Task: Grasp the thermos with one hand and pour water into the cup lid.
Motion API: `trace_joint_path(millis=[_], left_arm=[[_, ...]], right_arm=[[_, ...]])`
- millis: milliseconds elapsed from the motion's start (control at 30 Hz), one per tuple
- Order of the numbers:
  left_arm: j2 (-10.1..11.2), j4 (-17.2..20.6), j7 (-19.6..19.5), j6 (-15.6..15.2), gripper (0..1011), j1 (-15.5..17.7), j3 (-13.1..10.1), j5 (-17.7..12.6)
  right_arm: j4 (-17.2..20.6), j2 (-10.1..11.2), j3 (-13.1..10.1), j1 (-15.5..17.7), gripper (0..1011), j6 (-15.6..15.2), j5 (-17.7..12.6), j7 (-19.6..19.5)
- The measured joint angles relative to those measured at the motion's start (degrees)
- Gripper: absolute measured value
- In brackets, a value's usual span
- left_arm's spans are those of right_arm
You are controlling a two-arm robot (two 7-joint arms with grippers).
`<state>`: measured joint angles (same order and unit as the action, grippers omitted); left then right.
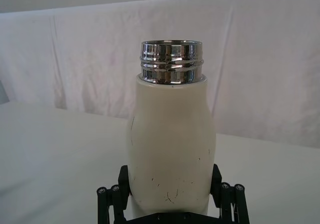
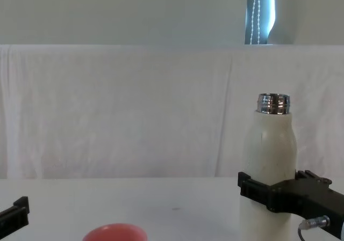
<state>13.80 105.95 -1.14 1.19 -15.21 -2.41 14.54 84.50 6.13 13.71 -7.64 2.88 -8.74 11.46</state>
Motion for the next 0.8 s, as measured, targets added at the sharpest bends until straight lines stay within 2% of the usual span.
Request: trace_joint_path(millis=[800], left_arm=[[0.0,0.0,0.0,0.0,1001,0.0,0.0,0.0]], right_arm=[[0.1,0.0,0.0,0.1,951,0.0,0.1,-0.1]])
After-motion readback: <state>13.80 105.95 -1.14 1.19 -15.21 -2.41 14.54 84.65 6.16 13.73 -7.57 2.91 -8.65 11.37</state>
